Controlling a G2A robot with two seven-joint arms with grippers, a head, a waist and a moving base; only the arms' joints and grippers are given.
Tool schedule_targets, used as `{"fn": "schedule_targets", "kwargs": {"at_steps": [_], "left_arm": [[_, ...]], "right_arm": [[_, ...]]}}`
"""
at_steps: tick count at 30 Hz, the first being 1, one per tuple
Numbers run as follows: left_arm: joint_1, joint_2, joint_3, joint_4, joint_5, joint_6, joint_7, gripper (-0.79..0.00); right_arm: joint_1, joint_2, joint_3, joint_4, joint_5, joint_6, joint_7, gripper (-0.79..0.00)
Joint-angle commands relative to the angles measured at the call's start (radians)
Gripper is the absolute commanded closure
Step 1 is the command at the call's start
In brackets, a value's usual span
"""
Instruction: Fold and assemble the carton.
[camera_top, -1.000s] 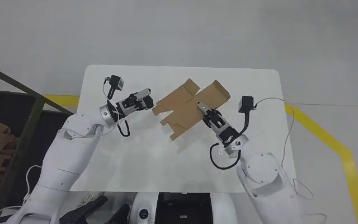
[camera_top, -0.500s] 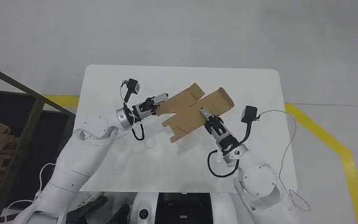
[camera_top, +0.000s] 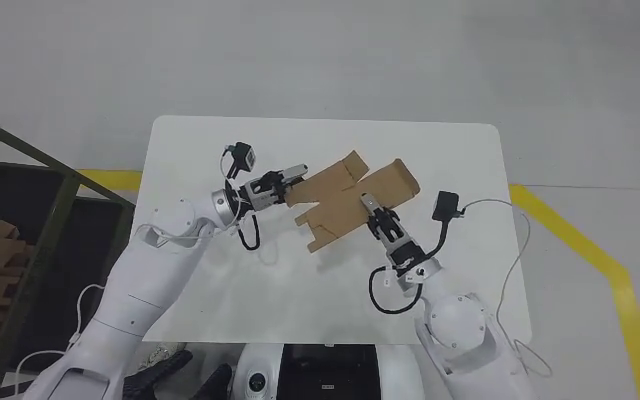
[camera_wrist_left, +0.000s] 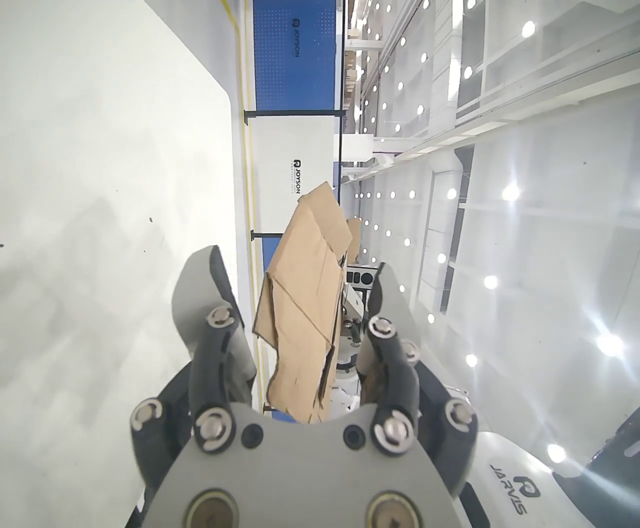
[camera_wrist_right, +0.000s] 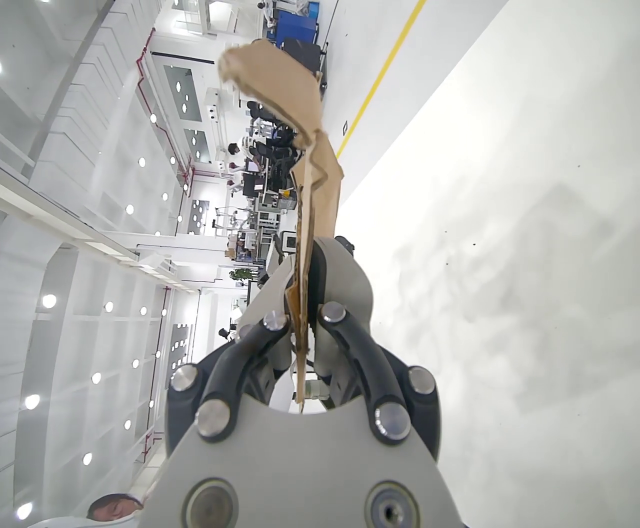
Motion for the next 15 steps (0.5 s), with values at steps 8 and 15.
{"fn": "schedule_targets", "kwargs": {"at_steps": [8,15], "left_arm": [[-0.016,-0.01,0.002,0.012,-0.046,0.004,-0.019,0.0],[-0.044,-0.007,-0.035,0.042,-0.012,-0.045,-0.051,0.0]], "right_arm": [[0.014,-0.001,-0.009,0.002,-0.029,0.016,0.007,0.0],[0.015,0.002,0.026,-0.008,-0.006,0.032,0.043,-0.785]]}}
